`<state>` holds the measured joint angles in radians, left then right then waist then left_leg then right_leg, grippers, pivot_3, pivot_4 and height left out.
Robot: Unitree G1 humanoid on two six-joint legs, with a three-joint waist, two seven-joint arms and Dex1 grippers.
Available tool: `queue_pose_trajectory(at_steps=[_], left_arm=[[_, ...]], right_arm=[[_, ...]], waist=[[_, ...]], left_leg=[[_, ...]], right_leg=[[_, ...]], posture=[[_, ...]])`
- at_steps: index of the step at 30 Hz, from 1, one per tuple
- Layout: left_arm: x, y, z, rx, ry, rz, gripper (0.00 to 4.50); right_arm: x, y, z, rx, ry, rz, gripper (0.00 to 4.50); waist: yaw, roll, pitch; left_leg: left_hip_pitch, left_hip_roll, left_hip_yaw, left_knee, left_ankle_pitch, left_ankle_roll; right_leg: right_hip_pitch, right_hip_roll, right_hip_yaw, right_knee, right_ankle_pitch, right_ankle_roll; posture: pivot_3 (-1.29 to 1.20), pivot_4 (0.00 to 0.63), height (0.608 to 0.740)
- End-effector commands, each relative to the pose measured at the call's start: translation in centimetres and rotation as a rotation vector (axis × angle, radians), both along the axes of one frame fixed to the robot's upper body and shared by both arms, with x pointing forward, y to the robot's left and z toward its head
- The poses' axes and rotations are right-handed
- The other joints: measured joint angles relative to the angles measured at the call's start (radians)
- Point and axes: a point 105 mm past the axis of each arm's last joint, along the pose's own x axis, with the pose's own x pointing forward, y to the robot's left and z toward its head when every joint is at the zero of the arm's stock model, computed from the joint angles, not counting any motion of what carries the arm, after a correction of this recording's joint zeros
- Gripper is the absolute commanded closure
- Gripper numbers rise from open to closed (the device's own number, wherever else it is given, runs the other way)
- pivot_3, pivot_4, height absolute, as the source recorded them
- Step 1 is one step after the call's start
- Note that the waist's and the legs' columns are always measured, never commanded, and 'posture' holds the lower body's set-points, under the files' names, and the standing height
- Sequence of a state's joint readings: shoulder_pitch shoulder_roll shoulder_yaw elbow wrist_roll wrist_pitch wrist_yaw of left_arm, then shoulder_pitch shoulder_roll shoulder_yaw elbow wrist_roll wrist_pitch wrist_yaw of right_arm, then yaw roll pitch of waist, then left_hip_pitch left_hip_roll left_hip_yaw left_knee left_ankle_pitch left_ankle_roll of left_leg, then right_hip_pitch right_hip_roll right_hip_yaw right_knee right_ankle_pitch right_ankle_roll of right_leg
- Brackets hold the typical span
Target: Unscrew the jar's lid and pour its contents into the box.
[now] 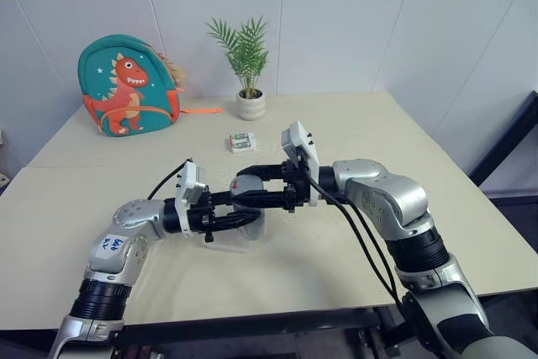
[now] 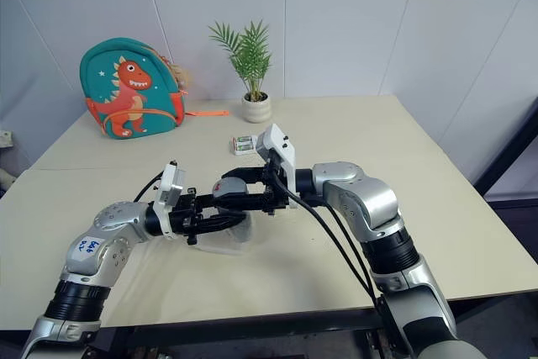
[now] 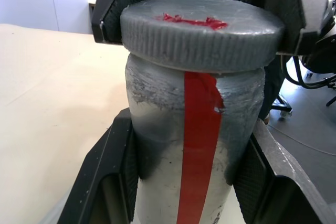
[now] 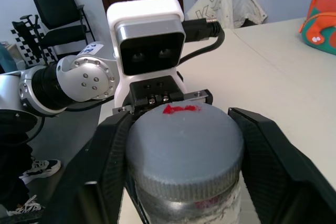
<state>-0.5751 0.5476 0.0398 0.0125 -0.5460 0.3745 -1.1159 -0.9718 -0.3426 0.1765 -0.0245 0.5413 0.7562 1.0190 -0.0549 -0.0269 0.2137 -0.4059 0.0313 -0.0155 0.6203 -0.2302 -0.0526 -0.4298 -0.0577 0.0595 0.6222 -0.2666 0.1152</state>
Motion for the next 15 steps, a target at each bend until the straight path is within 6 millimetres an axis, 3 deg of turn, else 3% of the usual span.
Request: queue_pose_trajectory(at_steps=[1, 10, 12, 15], left_arm=[[-0.3, 0.1, 1.1, -0.004, -0.053, -0.008, 2.55], [-0.3, 0.3, 0.4, 0.024, -0.052, 0.005, 2.55], [0.0, 0.4, 0.6, 0.008, -0.042, 0.027, 2.55], [0.4, 0.7, 1.0, -0.008, -0.028, 0.059, 2.55]], right_arm=[[-1.3, 0.2, 2.1, 0.071, -0.038, 0.065, 1.92], [-3.5, -0.3, 6.7, 0.351, 0.148, 0.206, 1.92], [-3.1, -0.8, 7.1, 0.376, 0.124, 0.163, 1.92], [-0.4, -2.7, 6.8, 0.371, 0.027, -0.047, 1.92]], waist=[[0.0, 0.0, 0.0], [0.0, 0.0, 0.0], [0.0, 0.0, 0.0], [0.004, 0.0, 0.0]], left_leg=[[0.0, 0.0, 0.0, 0.0, 0.0, 0.0], [0.0, 0.0, 0.0, 0.0, 0.0, 0.0], [0.0, 0.0, -0.001, 0.0, 0.0, 0.0], [0.0, 0.0, -0.001, 0.0, 0.0, 0.0]], right_leg=[[0.0, 0.0, 0.0, 0.0, 0.0, 0.0], [-0.001, 0.0, 0.0, 0.002, 0.0, 0.0], [0.0, 0.0, 0.0, 0.001, 0.0, 0.0], [0.0, 0.0, 0.0, 0.001, 0.0, 0.0]], posture=[[0.0, 0.15, 0.74], [0.0, 0.15, 0.74], [0.0, 0.15, 0.74], [0.0, 0.15, 0.74]])
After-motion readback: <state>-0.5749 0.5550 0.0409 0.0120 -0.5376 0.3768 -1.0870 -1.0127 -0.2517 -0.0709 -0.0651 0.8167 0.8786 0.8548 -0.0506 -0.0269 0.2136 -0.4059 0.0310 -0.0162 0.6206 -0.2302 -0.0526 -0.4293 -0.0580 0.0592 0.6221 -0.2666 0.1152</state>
